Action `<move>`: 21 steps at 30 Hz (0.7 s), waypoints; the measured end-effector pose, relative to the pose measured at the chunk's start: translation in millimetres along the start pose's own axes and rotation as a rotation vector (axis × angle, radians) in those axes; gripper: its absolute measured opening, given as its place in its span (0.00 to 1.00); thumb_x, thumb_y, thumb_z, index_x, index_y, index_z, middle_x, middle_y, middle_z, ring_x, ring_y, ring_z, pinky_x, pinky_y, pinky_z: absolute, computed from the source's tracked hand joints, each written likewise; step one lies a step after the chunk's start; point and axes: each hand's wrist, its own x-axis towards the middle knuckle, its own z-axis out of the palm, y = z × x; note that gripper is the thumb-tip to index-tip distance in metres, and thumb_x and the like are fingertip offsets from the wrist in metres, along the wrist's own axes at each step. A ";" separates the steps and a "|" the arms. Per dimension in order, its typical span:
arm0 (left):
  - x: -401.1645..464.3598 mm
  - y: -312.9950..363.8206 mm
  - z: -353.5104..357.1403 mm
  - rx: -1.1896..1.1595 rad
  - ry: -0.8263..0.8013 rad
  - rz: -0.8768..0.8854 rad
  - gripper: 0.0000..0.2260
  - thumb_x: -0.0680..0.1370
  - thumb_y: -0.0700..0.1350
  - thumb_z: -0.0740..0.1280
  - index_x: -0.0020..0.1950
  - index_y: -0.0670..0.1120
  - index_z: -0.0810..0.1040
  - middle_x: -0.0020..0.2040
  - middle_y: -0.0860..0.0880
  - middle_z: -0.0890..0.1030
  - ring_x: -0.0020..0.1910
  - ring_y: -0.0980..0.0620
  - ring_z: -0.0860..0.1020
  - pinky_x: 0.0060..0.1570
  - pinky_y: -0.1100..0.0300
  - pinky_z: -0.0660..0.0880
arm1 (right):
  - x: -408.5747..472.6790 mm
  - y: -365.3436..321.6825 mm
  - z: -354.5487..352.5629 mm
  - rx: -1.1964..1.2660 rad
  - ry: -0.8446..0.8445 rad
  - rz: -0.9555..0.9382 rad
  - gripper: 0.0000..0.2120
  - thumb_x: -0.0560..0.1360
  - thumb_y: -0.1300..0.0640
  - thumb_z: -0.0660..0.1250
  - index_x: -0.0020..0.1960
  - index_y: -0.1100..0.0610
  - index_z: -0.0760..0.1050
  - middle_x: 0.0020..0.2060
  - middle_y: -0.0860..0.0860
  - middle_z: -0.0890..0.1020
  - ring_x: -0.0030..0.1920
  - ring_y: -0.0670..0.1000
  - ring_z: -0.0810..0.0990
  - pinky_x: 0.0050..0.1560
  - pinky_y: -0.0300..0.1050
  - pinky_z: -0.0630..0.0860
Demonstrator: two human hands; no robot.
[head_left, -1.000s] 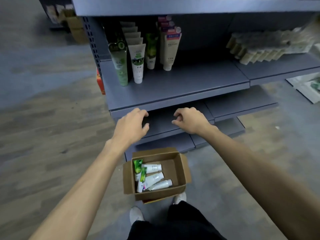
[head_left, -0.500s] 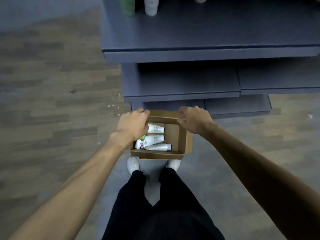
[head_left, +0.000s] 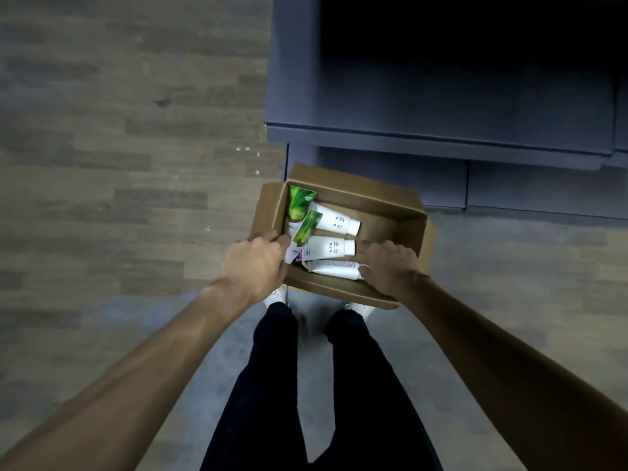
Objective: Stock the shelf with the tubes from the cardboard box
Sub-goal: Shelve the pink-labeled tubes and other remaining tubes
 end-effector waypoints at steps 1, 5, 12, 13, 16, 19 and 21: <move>7.2 -0.8 5.9 -0.005 -0.007 0.007 0.12 0.79 0.47 0.61 0.62 0.48 0.71 0.58 0.48 0.75 0.56 0.43 0.79 0.46 0.52 0.74 | 5.5 2.4 10.1 0.002 -0.008 0.008 0.15 0.78 0.48 0.64 0.63 0.51 0.73 0.57 0.55 0.81 0.55 0.59 0.81 0.52 0.49 0.75; 38.0 0.8 28.7 -0.057 -0.037 0.032 0.13 0.78 0.48 0.63 0.62 0.48 0.73 0.57 0.47 0.76 0.55 0.41 0.79 0.47 0.52 0.75 | 23.6 10.7 41.8 0.045 -0.043 0.031 0.19 0.77 0.45 0.65 0.66 0.48 0.72 0.59 0.55 0.80 0.57 0.59 0.80 0.55 0.50 0.74; 87.3 1.4 73.1 -0.131 -0.028 -0.030 0.15 0.78 0.47 0.64 0.65 0.46 0.72 0.57 0.45 0.77 0.54 0.38 0.79 0.47 0.50 0.75 | 66.1 8.5 80.6 -0.016 -0.067 -0.019 0.24 0.75 0.42 0.67 0.68 0.49 0.70 0.61 0.54 0.79 0.59 0.58 0.79 0.55 0.50 0.75; 95.3 1.1 80.2 -0.142 -0.047 -0.047 0.16 0.78 0.46 0.64 0.65 0.46 0.71 0.59 0.44 0.76 0.55 0.38 0.78 0.48 0.50 0.75 | 73.0 8.6 86.6 -0.028 -0.054 -0.031 0.24 0.76 0.42 0.67 0.68 0.50 0.70 0.61 0.54 0.78 0.59 0.57 0.79 0.54 0.50 0.74; 117.5 2.7 99.8 -0.155 -0.109 -0.115 0.17 0.78 0.46 0.67 0.65 0.44 0.70 0.61 0.43 0.75 0.57 0.37 0.77 0.48 0.51 0.73 | 89.9 7.5 106.7 -0.071 -0.056 -0.076 0.25 0.76 0.41 0.65 0.69 0.51 0.66 0.64 0.53 0.75 0.62 0.57 0.76 0.56 0.50 0.72; 133.5 8.2 113.4 -0.141 -0.128 -0.176 0.19 0.77 0.46 0.68 0.65 0.41 0.69 0.62 0.40 0.76 0.58 0.37 0.78 0.52 0.50 0.74 | 101.7 8.7 124.0 -0.085 -0.039 -0.099 0.27 0.76 0.38 0.64 0.69 0.51 0.66 0.65 0.52 0.74 0.63 0.56 0.76 0.57 0.50 0.72; 142.6 12.2 119.4 -0.103 -0.133 -0.203 0.22 0.77 0.45 0.69 0.67 0.39 0.67 0.62 0.39 0.76 0.58 0.37 0.78 0.52 0.50 0.75 | 106.6 10.8 129.0 -0.102 -0.040 -0.106 0.26 0.77 0.40 0.63 0.69 0.51 0.66 0.65 0.52 0.74 0.62 0.55 0.75 0.57 0.50 0.72</move>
